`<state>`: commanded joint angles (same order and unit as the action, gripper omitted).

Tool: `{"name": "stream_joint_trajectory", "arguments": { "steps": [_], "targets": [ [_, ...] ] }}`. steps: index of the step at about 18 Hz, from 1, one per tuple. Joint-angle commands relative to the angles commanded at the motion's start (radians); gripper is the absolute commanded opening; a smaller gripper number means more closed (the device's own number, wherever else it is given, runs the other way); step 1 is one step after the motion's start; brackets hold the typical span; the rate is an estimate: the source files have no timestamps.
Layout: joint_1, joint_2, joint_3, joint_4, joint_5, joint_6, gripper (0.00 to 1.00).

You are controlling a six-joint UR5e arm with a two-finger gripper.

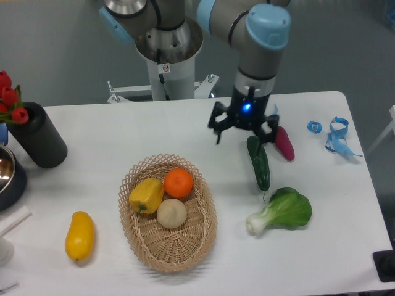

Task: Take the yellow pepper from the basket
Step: 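Move the open gripper from its start pose over the wicker basket, then lower the gripper onto the yellow bell pepper in the basket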

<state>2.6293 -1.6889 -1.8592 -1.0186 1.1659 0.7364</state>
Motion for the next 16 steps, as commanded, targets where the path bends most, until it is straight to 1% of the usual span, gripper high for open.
{"name": "stream_joint_trajectory", "arguments": {
  "steps": [4, 5, 6, 8, 9, 10, 11, 12, 14, 16],
  "targets": [
    [-0.08, -0.028, 0.0, 0.005, 0.0, -0.015, 1.0],
    [-0.098, -0.046, -0.002, 0.02, -0.002, -0.008, 1.0],
    [-0.124, -0.066, 0.0, 0.047, 0.0, -0.009, 1.0],
    [-0.156, -0.089, 0.001, 0.116, 0.0, -0.008, 1.0],
    [-0.178, -0.11, 0.011, 0.13, 0.0, -0.006, 1.0],
    [-0.192, -0.121, 0.017, 0.132, 0.0, -0.003, 1.0],
    [-0.204, -0.126, 0.021, 0.132, 0.0, 0.03, 1.0],
    [-0.218, -0.13, 0.021, 0.132, 0.0, 0.097, 1.0],
    [-0.224, -0.144, 0.024, 0.132, -0.002, 0.191, 1.0],
    [-0.247, -0.158, 0.025, 0.133, 0.001, 0.216, 1.0]
  ]
}}
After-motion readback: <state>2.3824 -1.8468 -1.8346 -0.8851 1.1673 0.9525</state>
